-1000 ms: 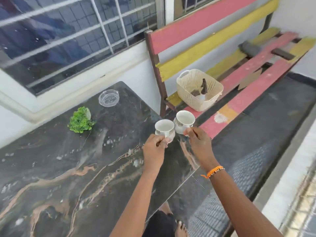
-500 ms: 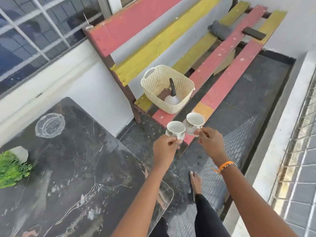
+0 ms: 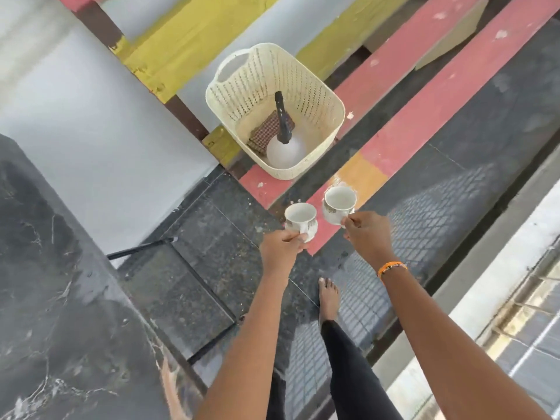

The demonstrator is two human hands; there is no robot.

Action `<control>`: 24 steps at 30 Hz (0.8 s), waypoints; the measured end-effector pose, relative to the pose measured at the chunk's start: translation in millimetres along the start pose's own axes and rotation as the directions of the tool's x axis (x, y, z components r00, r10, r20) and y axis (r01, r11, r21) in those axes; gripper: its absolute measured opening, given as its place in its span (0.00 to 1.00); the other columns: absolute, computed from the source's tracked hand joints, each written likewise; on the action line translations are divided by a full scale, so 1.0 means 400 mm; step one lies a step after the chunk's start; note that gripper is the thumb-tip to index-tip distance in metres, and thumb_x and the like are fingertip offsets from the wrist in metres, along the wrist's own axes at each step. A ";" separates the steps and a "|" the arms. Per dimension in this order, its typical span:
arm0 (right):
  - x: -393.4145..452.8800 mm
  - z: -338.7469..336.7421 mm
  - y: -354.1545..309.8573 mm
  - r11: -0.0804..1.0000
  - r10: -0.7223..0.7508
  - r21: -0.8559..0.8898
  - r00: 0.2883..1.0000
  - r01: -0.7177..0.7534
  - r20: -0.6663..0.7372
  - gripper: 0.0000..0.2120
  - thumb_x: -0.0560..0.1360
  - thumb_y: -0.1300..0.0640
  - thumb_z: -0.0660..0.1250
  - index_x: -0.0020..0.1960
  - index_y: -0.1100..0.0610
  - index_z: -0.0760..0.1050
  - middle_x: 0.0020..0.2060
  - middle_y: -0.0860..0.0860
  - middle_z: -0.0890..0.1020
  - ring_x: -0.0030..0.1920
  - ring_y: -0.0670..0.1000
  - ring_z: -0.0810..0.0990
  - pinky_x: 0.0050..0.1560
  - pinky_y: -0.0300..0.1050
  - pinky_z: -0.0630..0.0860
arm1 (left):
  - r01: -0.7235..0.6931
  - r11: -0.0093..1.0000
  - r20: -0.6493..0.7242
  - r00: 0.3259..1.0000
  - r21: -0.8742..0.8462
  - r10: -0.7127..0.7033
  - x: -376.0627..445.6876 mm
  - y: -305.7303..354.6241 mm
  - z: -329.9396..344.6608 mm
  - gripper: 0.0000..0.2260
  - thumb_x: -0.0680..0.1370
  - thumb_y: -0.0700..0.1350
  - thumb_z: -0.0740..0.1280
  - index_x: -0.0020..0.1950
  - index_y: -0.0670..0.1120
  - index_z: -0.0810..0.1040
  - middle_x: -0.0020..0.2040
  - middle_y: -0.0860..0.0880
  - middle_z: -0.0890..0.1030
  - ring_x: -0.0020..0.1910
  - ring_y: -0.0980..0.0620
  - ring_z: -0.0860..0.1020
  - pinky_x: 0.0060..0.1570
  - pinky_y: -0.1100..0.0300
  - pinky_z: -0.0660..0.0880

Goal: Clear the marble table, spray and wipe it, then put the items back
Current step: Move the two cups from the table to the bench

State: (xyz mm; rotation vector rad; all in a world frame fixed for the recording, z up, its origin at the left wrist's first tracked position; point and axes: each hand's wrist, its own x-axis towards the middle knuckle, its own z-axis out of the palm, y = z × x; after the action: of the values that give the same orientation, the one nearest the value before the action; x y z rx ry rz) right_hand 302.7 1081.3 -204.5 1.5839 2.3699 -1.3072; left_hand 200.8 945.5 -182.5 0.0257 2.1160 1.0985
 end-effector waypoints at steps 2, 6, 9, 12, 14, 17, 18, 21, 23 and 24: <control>0.024 0.009 0.010 1.000 -0.024 -0.009 1.000 0.024 -0.001 0.19 0.76 0.57 0.62 0.31 0.67 0.70 0.29 0.65 0.79 0.38 0.65 0.81 0.39 0.57 0.77 | 0.005 1.000 -0.019 1.000 -0.009 -0.005 0.025 -0.006 0.018 0.05 0.71 0.37 0.72 0.46 0.37 0.83 0.40 0.42 0.83 0.42 0.43 0.83 0.50 0.44 0.79; 0.076 0.039 0.054 0.999 -0.045 -0.031 0.999 0.045 -0.010 0.19 0.77 0.56 0.61 0.33 0.69 0.72 0.32 0.67 0.80 0.38 0.65 0.80 0.38 0.57 0.77 | 0.028 0.999 -0.017 0.999 -0.025 -0.029 0.066 -0.038 0.068 0.03 0.70 0.37 0.73 0.40 0.44 0.82 0.38 0.44 0.82 0.40 0.43 0.83 0.51 0.44 0.79; 0.087 0.063 0.078 0.997 -0.068 -0.027 0.998 0.068 -0.008 0.17 0.77 0.58 0.62 0.37 0.70 0.75 0.34 0.66 0.81 0.38 0.64 0.80 0.40 0.57 0.77 | 0.024 1.000 -0.004 1.000 -0.015 -0.024 0.080 -0.059 0.097 0.03 0.70 0.40 0.73 0.42 0.42 0.82 0.42 0.42 0.83 0.45 0.41 0.82 0.53 0.44 0.78; 0.089 0.077 0.087 0.994 -0.108 -0.033 0.994 0.107 -0.023 0.15 0.77 0.61 0.63 0.35 0.70 0.73 0.32 0.63 0.78 0.34 0.60 0.76 0.37 0.53 0.75 | 0.000 1.000 0.016 1.000 0.022 0.000 0.084 -0.067 0.128 0.07 0.70 0.41 0.73 0.45 0.38 0.83 0.43 0.41 0.84 0.41 0.49 0.82 0.51 0.62 0.77; 0.085 0.085 0.095 0.992 -0.121 -0.038 0.992 0.120 -0.031 0.15 0.76 0.62 0.63 0.32 0.68 0.71 0.29 0.59 0.74 0.31 0.56 0.69 0.33 0.49 0.67 | -0.030 0.995 0.027 0.999 0.093 0.028 0.080 -0.077 0.146 0.07 0.70 0.41 0.73 0.44 0.38 0.83 0.42 0.43 0.84 0.37 0.56 0.78 0.42 0.72 0.72; 0.076 0.095 0.108 0.994 -0.110 -0.020 0.994 0.109 -0.016 0.13 0.77 0.61 0.63 0.36 0.66 0.76 0.31 0.58 0.74 0.33 0.55 0.70 0.33 0.48 0.64 | -0.013 0.991 0.047 0.999 0.134 0.007 0.074 -0.106 0.161 0.06 0.70 0.38 0.73 0.42 0.36 0.82 0.41 0.45 0.82 0.37 0.58 0.76 0.40 0.73 0.70; 0.074 0.097 0.111 0.994 -0.107 -0.010 0.994 0.106 -0.009 0.11 0.77 0.62 0.63 0.38 0.66 0.77 0.33 0.59 0.76 0.34 0.56 0.72 0.34 0.49 0.67 | 0.003 0.991 0.042 0.999 0.132 -0.008 0.071 -0.114 0.163 0.06 0.70 0.37 0.73 0.42 0.35 0.81 0.40 0.46 0.81 0.36 0.60 0.76 0.38 0.76 0.69; 0.074 0.100 0.119 0.995 -0.096 0.021 0.995 0.096 -0.005 0.08 0.77 0.64 0.63 0.45 0.66 0.80 0.38 0.61 0.79 0.39 0.59 0.77 0.41 0.53 0.74 | 0.061 0.994 0.021 0.998 0.089 -0.063 0.061 -0.133 0.168 0.06 0.71 0.35 0.71 0.46 0.35 0.80 0.45 0.43 0.83 0.41 0.57 0.78 0.36 0.78 0.71; 0.069 0.100 0.119 0.996 -0.079 0.035 0.997 0.079 0.001 0.08 0.76 0.65 0.63 0.48 0.66 0.80 0.40 0.61 0.81 0.42 0.59 0.78 0.45 0.55 0.75 | 0.090 0.994 0.025 0.996 0.056 -0.091 0.057 -0.138 0.168 0.09 0.72 0.35 0.71 0.51 0.36 0.79 0.49 0.42 0.83 0.45 0.56 0.79 0.37 0.77 0.72; 0.065 0.100 0.117 0.997 -0.068 0.041 0.998 0.068 -0.001 0.08 0.76 0.65 0.63 0.50 0.65 0.80 0.41 0.61 0.81 0.43 0.59 0.78 0.47 0.55 0.76 | 0.095 0.994 0.034 0.995 0.049 -0.097 0.056 -0.138 0.167 0.10 0.72 0.35 0.70 0.52 0.36 0.79 0.50 0.42 0.83 0.45 0.57 0.79 0.38 0.77 0.72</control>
State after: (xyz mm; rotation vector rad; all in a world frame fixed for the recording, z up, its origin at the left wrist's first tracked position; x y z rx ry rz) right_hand 309.3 1082.3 -271.0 1.5254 2.4327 -1.3768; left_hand 242.5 964.7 -259.3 -0.0335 2.0887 0.9846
